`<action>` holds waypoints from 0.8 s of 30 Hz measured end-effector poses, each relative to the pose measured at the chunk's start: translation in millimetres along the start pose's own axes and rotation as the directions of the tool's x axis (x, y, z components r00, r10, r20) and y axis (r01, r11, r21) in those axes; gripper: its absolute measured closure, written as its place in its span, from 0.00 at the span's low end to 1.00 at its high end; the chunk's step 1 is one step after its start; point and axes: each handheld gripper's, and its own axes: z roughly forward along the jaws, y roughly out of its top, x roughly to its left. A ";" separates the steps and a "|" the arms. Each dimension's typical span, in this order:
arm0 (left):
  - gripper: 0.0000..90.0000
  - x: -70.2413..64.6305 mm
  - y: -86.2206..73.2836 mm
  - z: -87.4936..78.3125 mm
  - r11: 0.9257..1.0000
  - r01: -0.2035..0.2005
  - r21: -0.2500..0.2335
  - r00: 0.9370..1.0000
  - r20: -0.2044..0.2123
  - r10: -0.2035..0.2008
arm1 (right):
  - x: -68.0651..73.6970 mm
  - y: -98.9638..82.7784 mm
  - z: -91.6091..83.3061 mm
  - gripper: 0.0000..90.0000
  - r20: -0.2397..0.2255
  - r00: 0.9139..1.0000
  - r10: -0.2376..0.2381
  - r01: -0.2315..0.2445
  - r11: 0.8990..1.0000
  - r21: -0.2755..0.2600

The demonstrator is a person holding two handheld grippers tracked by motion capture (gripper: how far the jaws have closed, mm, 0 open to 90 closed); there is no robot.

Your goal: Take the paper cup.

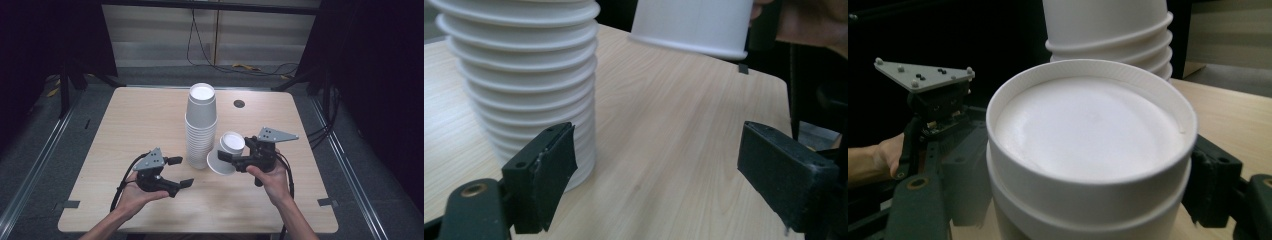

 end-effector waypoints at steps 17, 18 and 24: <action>0.17 -12.7 8.4 19.4 0.998 0.004 -0.057 0.998 0.056 0.000 | 3.4 -15.6 14.3 0.24 -0.104 0.994 0.043 -0.044 0.999 -0.005; 0.17 -12.8 7.5 19.0 0.998 0.005 -0.056 0.999 0.053 -0.002 | 3.8 -16.2 15.5 0.24 -0.110 0.993 0.044 -0.045 0.999 -0.004; 0.17 -14.6 7.8 18.8 0.998 -0.006 -0.065 0.999 0.053 0.009 | 8.8 -20.2 22.2 0.24 -0.137 0.989 0.048 -0.047 0.999 0.011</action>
